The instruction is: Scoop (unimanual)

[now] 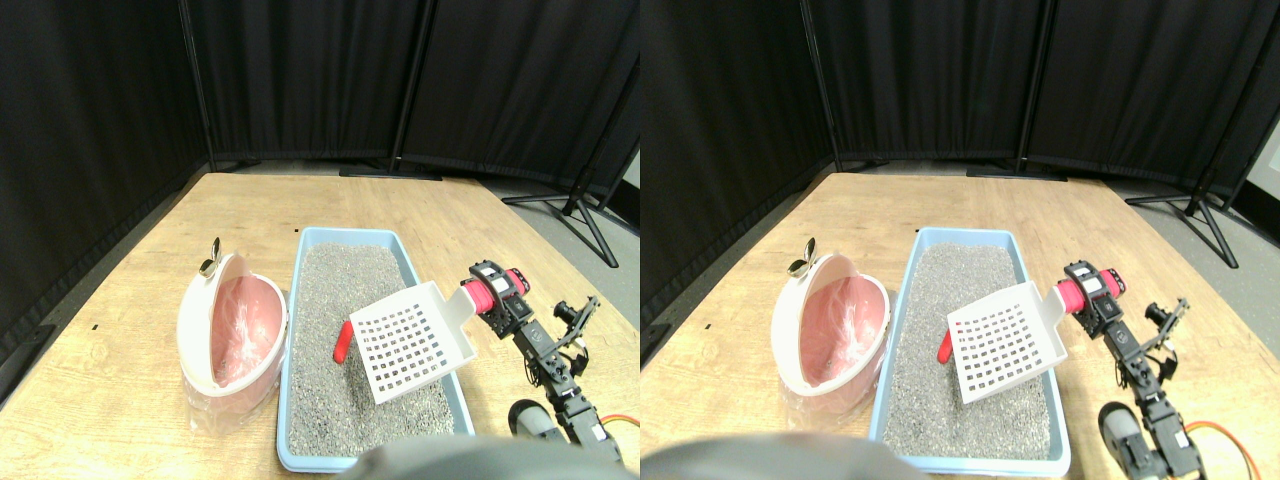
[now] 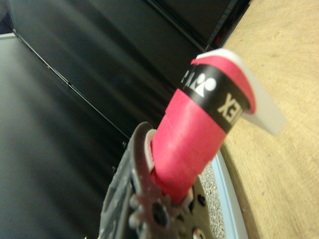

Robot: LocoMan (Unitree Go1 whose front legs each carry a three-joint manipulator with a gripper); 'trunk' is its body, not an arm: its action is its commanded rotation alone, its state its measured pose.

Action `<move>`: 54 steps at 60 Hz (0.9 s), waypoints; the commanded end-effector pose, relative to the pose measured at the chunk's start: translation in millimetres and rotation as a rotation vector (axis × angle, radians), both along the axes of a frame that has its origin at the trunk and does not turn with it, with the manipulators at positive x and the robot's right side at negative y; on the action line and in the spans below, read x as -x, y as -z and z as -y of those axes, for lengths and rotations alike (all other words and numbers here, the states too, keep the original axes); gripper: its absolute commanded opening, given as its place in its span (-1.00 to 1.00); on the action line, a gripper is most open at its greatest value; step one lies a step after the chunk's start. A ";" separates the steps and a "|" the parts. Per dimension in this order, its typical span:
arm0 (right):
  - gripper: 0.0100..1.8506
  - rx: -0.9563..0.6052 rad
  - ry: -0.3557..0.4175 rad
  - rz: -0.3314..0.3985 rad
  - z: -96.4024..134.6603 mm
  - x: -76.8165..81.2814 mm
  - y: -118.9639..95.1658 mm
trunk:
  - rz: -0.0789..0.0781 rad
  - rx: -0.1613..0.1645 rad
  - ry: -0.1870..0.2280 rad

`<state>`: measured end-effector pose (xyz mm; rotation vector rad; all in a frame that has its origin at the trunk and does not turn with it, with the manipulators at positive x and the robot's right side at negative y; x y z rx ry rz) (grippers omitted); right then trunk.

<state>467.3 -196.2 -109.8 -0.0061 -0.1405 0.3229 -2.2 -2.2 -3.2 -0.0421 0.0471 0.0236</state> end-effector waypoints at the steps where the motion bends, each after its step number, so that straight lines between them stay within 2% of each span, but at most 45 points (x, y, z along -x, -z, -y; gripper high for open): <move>1: -0.95 0.061 0.001 0.051 0.9 -11.7 -10.4 | -0.015 0.019 -0.027; 7: -0.95 0.117 0.035 0.048 1.9 -22.9 -14.6 | -0.018 0.022 -0.039; 19: -0.95 0.174 0.056 0.059 4.4 -38.6 -17.4 | -0.021 0.034 -0.059; 35: -0.95 0.269 0.046 0.081 -1.1 -45.2 -24.6 | -0.024 0.041 -0.074; 37: -0.95 0.303 0.086 0.071 -4.1 -42.6 -27.5 | -0.024 0.041 -0.074; 38: -0.95 0.308 0.073 0.079 -4.3 -44.5 -27.9 | -0.027 0.042 -0.076; 42: -0.80 0.344 0.073 0.092 -8.0 -46.1 -32.2 | -0.027 0.043 -0.077; 43: -0.91 0.357 0.078 0.098 -9.4 -46.6 -34.0 | -0.028 0.044 -0.078; 45: -0.95 0.365 0.082 0.102 -10.2 -46.8 -35.0 | -0.028 0.045 -0.079; 51: -0.95 0.399 0.094 0.100 -15.0 -49.4 -41.4 | -0.029 0.050 -0.087; 53: -0.95 0.402 0.060 0.127 -15.6 -51.9 -41.6 | -0.029 0.052 -0.090; 54: -0.95 0.416 0.076 0.124 -16.5 -52.5 -41.7 | -0.029 0.053 -0.091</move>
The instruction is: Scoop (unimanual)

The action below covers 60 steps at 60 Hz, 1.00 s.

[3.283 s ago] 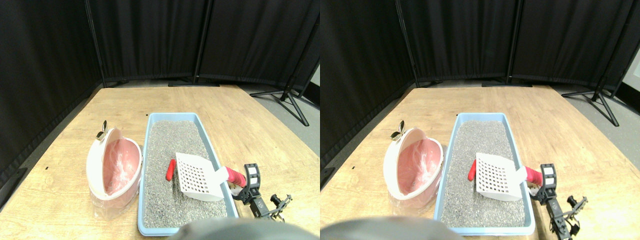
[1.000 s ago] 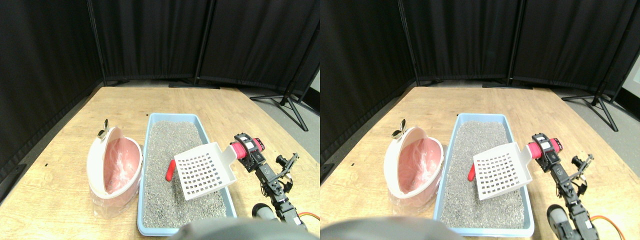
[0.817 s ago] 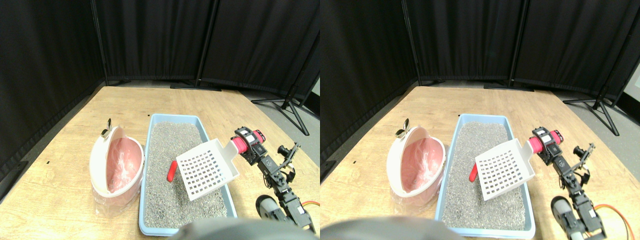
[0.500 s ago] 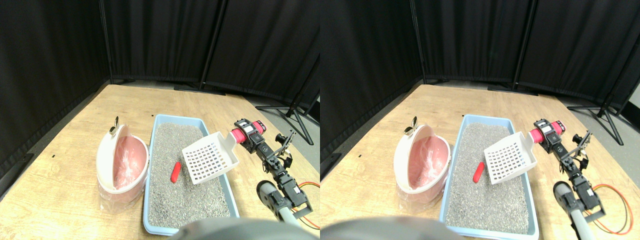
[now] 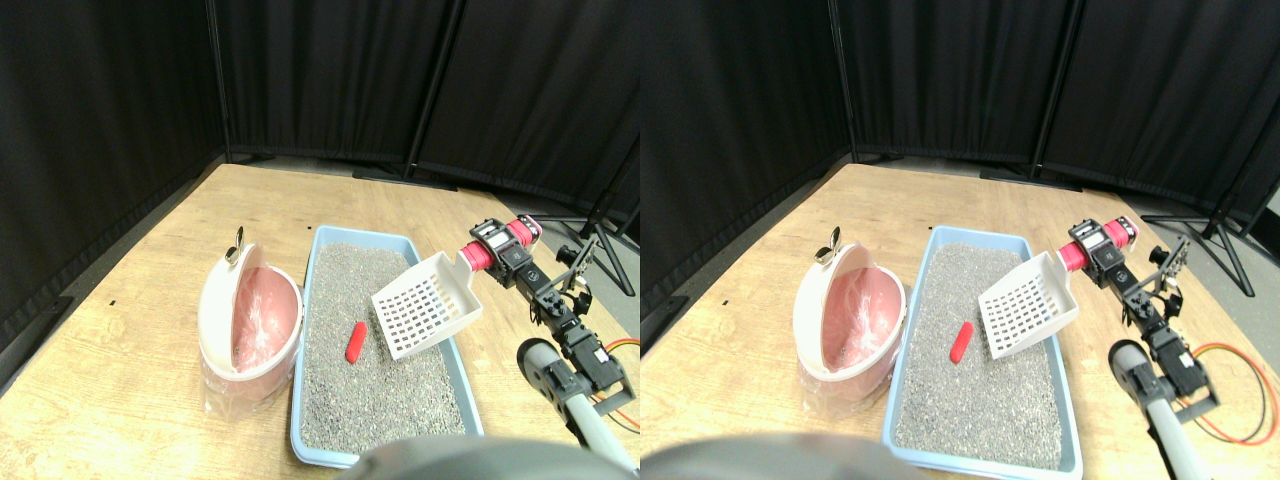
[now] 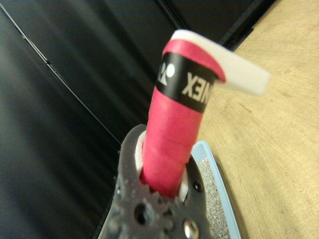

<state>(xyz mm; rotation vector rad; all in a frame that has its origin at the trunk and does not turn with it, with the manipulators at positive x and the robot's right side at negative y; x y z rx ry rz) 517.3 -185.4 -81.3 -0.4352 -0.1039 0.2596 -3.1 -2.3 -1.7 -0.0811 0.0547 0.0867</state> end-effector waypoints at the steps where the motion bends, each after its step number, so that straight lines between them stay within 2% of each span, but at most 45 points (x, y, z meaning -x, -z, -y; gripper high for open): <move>1: -0.93 0.005 -0.024 0.086 -6.1 -2.8 -13.1 | -0.019 0.016 -0.030; 3: -0.95 -0.001 -0.050 0.098 -6.1 -4.9 -11.8 | -0.019 0.017 -0.032; 5: -0.95 0.012 -0.039 0.092 -6.9 -6.9 -10.3 | -0.021 0.019 -0.035; 6: -0.89 0.011 -0.040 0.093 -7.1 -7.3 -9.8 | -0.022 0.020 -0.037; 7: -0.74 0.008 -0.041 0.093 -7.2 -7.5 -9.2 | -0.022 0.020 -0.037; 8: -0.74 0.008 -0.041 0.093 -7.2 -7.5 -9.2 | -0.022 0.020 -0.039; 9: -0.94 0.018 -0.043 0.092 -7.6 -8.3 -8.4 | -0.022 0.021 -0.040; 10: -0.95 0.028 -0.043 0.089 -8.1 -9.7 -6.9 | -0.022 0.021 -0.042; 17: -0.88 0.051 -0.077 0.111 -9.5 -12.4 -2.3 | -0.023 0.023 -0.047; 21: -0.95 0.065 -0.093 0.123 -10.6 -13.5 -1.2 | -0.025 0.024 -0.050; 33: -0.95 0.125 -0.104 0.144 -13.1 -12.1 3.8 | -0.030 0.031 -0.056; 35: -0.72 0.118 -0.121 0.154 -12.0 -13.4 6.0 | -0.031 0.032 -0.057; 36: -0.87 0.107 -0.131 0.154 -12.1 -12.7 6.1 | -0.032 0.032 -0.058; 39: -0.82 0.107 -0.149 0.166 -11.7 -13.3 7.3 | -0.033 0.032 -0.059; 41: -0.95 0.107 -0.157 0.160 -11.9 -12.9 7.1 | -0.033 0.032 -0.058; 51: -0.95 0.151 -0.165 0.161 -17.0 -8.8 2.1 | -0.034 0.039 -0.058; 52: -0.95 0.151 -0.196 0.191 -18.6 -8.8 2.9 | -0.033 0.039 -0.058; 55: -0.95 0.172 -0.191 0.170 -20.6 -6.9 1.2 | -0.032 0.040 -0.057; 60: -0.95 0.219 -0.225 0.192 -22.9 -8.6 0.8 | -0.031 0.041 -0.057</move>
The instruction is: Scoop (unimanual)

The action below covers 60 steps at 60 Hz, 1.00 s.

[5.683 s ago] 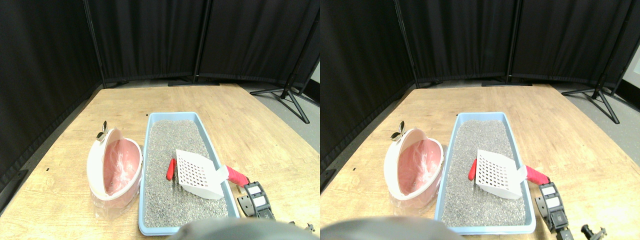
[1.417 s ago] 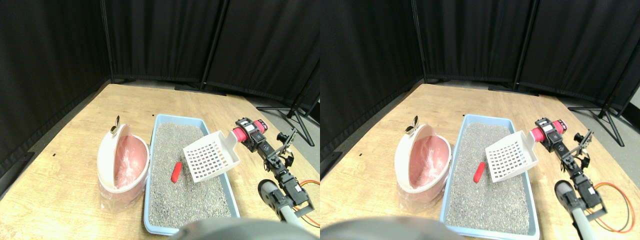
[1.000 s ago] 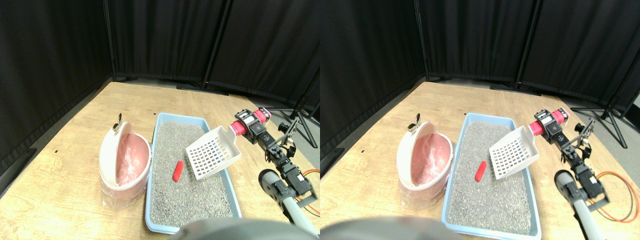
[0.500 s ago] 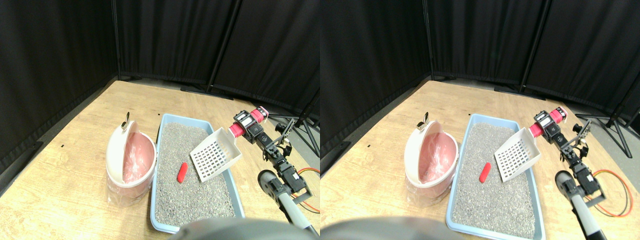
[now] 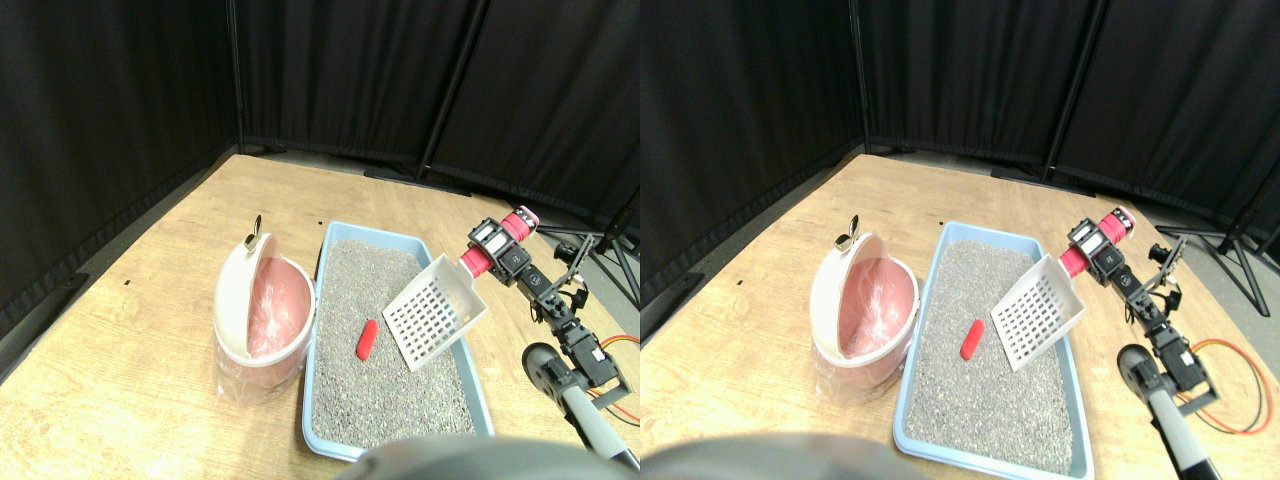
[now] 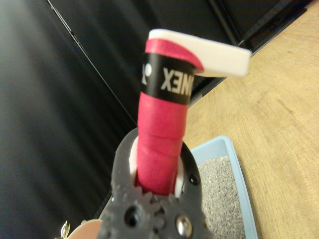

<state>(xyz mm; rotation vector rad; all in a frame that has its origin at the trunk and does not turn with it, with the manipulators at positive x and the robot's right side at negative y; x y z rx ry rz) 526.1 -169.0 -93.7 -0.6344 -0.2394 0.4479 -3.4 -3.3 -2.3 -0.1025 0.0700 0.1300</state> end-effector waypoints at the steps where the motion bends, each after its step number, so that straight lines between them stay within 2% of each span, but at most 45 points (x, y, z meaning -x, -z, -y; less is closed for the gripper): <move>1: -0.95 0.019 -0.027 0.075 -6.5 0.1 -11.5 | -0.015 0.020 -0.013; 5: -0.95 0.035 0.012 0.081 -9.2 0.0 -14.7 | -0.014 0.022 -0.010; 21: -0.95 0.089 -0.031 0.138 -16.4 -1.5 -16.2 | -0.014 0.025 -0.008; 29: -0.95 0.079 0.005 0.149 -19.6 -4.3 -14.0 | -0.016 0.027 -0.008; 42: -0.95 0.074 -0.044 0.131 -26.2 -2.8 -0.4 | -0.020 0.032 -0.012; 47: -0.95 0.075 -0.013 0.088 -31.5 2.0 3.6 | -0.025 0.035 -0.010; 49: -0.95 0.078 -0.059 0.094 -34.2 2.6 7.7 | -0.027 0.037 -0.011; 51: -0.95 0.068 -0.074 0.093 -36.4 3.3 11.7 | -0.026 0.039 -0.013; 54: -0.95 0.063 -0.071 0.076 -38.9 5.1 16.0 | -0.025 0.042 -0.017; 60: -0.95 0.060 -0.104 0.020 -48.7 11.6 37.5 | -0.030 0.052 -0.027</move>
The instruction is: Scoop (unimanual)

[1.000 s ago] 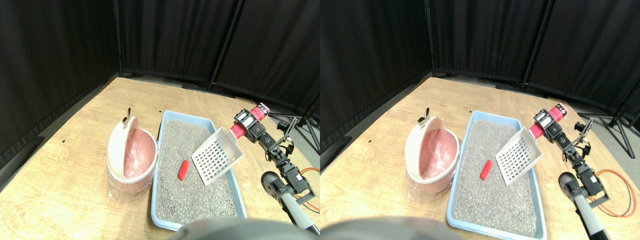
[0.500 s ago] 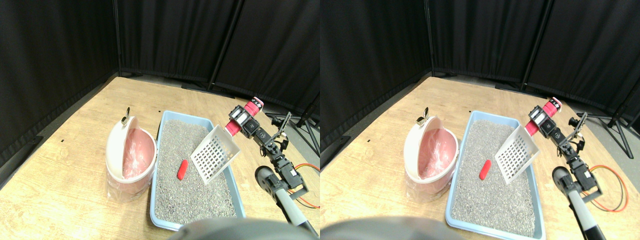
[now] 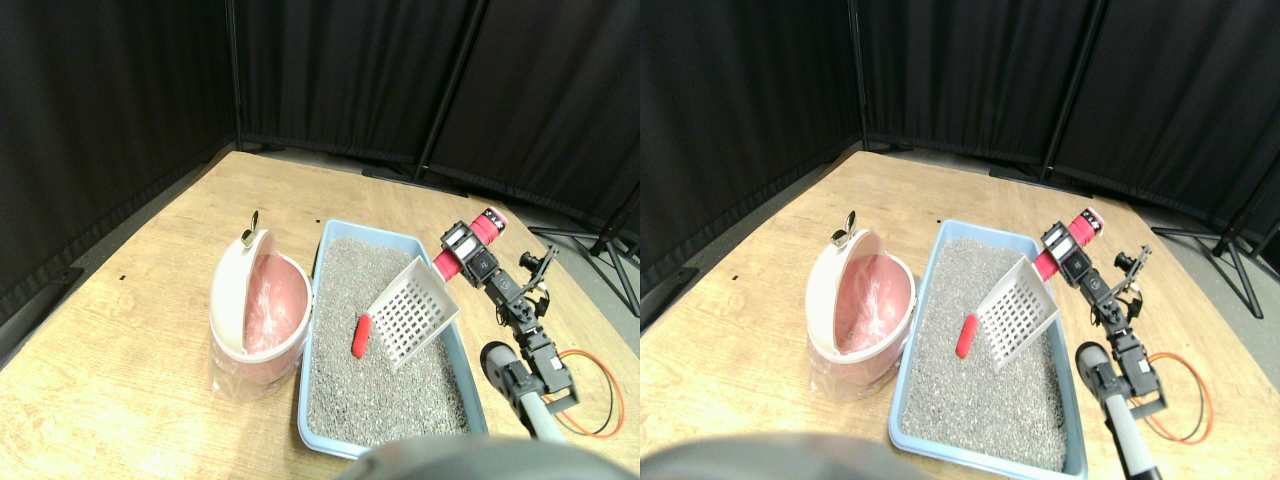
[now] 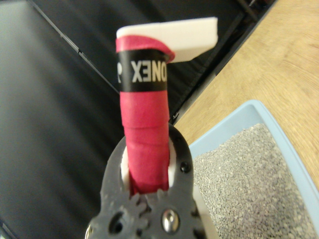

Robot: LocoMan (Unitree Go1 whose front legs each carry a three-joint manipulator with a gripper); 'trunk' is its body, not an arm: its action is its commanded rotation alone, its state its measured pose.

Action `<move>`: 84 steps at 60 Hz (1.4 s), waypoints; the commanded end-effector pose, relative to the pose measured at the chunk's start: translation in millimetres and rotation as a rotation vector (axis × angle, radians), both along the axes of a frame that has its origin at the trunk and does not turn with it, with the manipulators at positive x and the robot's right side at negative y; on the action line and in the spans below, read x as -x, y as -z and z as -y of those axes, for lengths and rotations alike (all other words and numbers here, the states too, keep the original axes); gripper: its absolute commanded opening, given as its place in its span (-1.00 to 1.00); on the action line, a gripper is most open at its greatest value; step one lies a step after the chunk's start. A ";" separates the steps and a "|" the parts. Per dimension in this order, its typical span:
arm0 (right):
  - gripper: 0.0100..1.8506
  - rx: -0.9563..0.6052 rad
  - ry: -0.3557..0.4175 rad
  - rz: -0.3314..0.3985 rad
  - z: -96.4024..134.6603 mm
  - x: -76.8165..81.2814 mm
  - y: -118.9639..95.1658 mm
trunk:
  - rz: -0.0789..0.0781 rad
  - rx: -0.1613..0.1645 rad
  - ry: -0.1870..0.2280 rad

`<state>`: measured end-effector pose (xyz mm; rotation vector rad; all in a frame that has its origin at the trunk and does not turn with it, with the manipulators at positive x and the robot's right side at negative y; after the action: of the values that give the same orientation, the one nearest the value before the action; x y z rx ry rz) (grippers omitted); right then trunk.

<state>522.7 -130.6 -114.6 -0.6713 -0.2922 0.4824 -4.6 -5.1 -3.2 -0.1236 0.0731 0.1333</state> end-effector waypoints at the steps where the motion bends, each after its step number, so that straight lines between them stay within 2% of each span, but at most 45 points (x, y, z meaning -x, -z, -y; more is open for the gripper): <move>1: -0.95 0.028 -0.059 -0.031 -11.4 8.9 18.8 | -0.030 0.032 -0.024; 4: -0.95 0.014 -0.063 -0.051 -14.6 11.2 25.7 | -0.034 0.036 -0.027; 5: -0.95 0.006 -0.057 -0.094 -20.5 16.2 35.3 | -0.038 0.040 -0.030; 7: -0.95 0.017 -0.054 -0.102 -22.5 17.5 37.8 | -0.039 0.041 -0.033; 11: -0.95 -0.006 -0.133 -0.140 -33.1 24.5 59.2 | -0.044 0.047 -0.040; 12: -0.95 -0.006 -0.133 -0.140 -33.1 24.5 59.2 | -0.045 0.047 -0.041; 13: -0.95 -0.013 -0.136 -0.182 -37.7 28.1 67.2 | -0.046 0.050 -0.043; 15: -0.95 -0.020 -0.133 -0.209 -40.8 30.7 72.0 | -0.045 0.052 -0.049; 17: -0.95 -0.019 -0.135 -0.216 -42.4 31.9 74.4 | -0.047 0.053 -0.051; 19: -0.95 -0.013 -0.154 -0.251 -52.7 38.2 86.8 | -0.050 0.057 -0.054; 22: -0.95 -0.020 -0.166 -0.255 -57.6 40.1 90.6 | -0.049 0.058 -0.057; 27: -0.95 -0.028 -0.158 -0.280 -64.9 43.1 87.8 | -0.048 0.058 -0.062; 34: -0.95 -0.061 -0.139 -0.284 -69.1 39.9 70.7 | -0.044 0.057 -0.060; 35: -0.95 -0.074 -0.114 -0.300 -69.5 39.7 66.8 | -0.045 0.058 -0.060; 39: -0.95 -0.117 -0.096 -0.304 -70.0 38.2 57.0 | -0.043 0.058 -0.057; 41: -0.95 -0.154 -0.046 -0.320 -69.0 35.9 50.4 | -0.040 0.057 -0.055; 46: -0.95 -0.208 -0.040 -0.304 -64.3 30.0 44.2 | -0.036 0.054 -0.048; 47: -0.87 -0.234 -0.021 -0.309 -61.4 27.1 41.5 | -0.036 0.054 -0.048; 49: -0.84 -0.238 -0.009 -0.314 -60.5 26.6 40.2 | -0.036 0.054 -0.048; 50: -0.95 -0.324 0.083 -0.376 -57.5 26.1 33.8 | -0.034 0.053 -0.044; 58: -0.95 -0.474 0.159 -0.446 -47.7 23.1 22.6 | -0.030 0.050 -0.035; 59: -0.95 -0.512 0.191 -0.486 -44.2 21.7 19.0 | -0.029 0.049 -0.034; 63: -0.95 -0.582 0.234 -0.541 -40.3 20.8 15.1 | -0.027 0.048 -0.033; 66: -0.95 -0.586 0.238 -0.552 -36.8 21.0 12.5 | -0.028 0.048 -0.029; 73: -0.95 -0.619 0.284 -0.563 -31.6 20.8 11.3 | -0.028 0.048 -0.028; 78: -0.95 -0.627 0.281 -0.565 -24.8 19.2 15.2 | -0.025 0.046 -0.028; 81: -0.95 -0.643 0.314 -0.569 -22.4 19.4 16.2 | -0.023 0.045 -0.028; 84: -0.95 -0.682 0.293 -0.561 -18.4 19.2 17.7 | -0.023 0.042 -0.027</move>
<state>498.9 -111.3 -145.9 0.0318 0.2950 0.2336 -2.3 -4.0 -3.2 -0.1509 0.0952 0.1544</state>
